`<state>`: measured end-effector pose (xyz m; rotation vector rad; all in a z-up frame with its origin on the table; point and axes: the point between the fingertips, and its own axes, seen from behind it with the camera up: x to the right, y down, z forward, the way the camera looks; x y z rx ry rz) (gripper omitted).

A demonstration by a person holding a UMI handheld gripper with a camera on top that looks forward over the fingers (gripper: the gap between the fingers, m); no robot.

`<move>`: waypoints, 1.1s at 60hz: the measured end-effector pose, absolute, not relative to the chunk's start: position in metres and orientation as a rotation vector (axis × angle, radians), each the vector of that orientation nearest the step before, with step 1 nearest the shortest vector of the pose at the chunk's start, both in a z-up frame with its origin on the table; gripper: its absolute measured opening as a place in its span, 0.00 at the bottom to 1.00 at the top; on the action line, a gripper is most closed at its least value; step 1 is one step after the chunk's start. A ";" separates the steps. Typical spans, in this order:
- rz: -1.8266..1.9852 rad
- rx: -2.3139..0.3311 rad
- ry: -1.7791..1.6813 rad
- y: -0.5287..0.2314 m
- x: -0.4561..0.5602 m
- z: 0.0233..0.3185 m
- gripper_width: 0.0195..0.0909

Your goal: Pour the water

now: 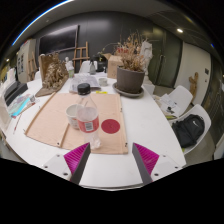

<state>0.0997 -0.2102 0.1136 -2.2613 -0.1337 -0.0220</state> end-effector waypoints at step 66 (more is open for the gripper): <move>-0.092 -1.954 -0.051 -0.096 0.046 0.069 0.03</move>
